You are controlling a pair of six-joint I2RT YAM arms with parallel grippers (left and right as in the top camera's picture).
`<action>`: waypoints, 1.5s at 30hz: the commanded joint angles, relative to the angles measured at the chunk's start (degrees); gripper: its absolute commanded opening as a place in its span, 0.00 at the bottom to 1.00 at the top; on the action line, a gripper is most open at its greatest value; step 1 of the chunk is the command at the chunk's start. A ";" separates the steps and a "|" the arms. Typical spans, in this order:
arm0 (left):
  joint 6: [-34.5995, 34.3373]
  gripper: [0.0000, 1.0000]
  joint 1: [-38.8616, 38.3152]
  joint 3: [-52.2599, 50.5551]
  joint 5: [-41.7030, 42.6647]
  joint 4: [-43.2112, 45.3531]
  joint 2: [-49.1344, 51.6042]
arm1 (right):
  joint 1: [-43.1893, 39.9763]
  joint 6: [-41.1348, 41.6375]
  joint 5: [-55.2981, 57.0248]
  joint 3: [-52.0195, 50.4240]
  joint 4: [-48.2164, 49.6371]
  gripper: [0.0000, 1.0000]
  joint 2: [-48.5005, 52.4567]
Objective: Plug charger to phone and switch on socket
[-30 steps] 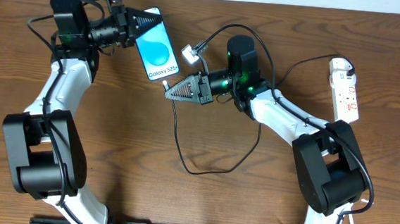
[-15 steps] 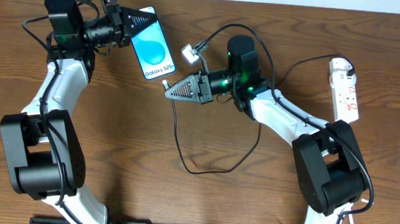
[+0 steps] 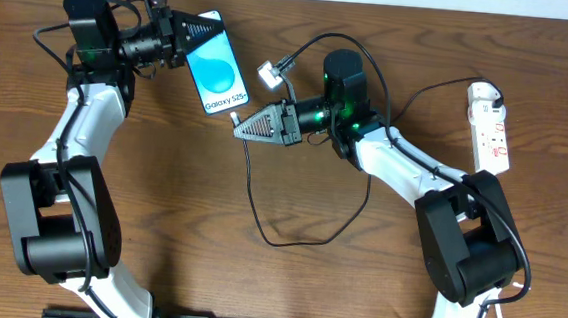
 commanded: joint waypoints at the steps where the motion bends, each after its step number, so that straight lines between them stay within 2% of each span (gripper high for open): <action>1: -0.74 0.08 0.02 0.13 1.16 0.79 0.22 | 0.24 0.76 -0.90 0.13 0.20 0.01 0.00; 11: -3.15 0.07 0.04 0.13 1.16 4.85 0.22 | 0.57 -3.02 -1.68 0.13 0.11 0.01 0.00; 33: -4.00 0.07 2.27 0.13 0.74 5.22 0.22 | 0.15 -11.23 -1.66 -2.58 -0.09 0.01 0.31; 41: -4.00 0.08 2.27 0.13 0.98 5.22 0.22 | 0.17 -7.34 -4.42 -2.60 2.03 0.01 4.68; 45: -4.00 0.07 2.27 0.13 0.94 5.22 0.22 | 0.17 -1.99 -4.85 -2.60 10.01 0.01 4.68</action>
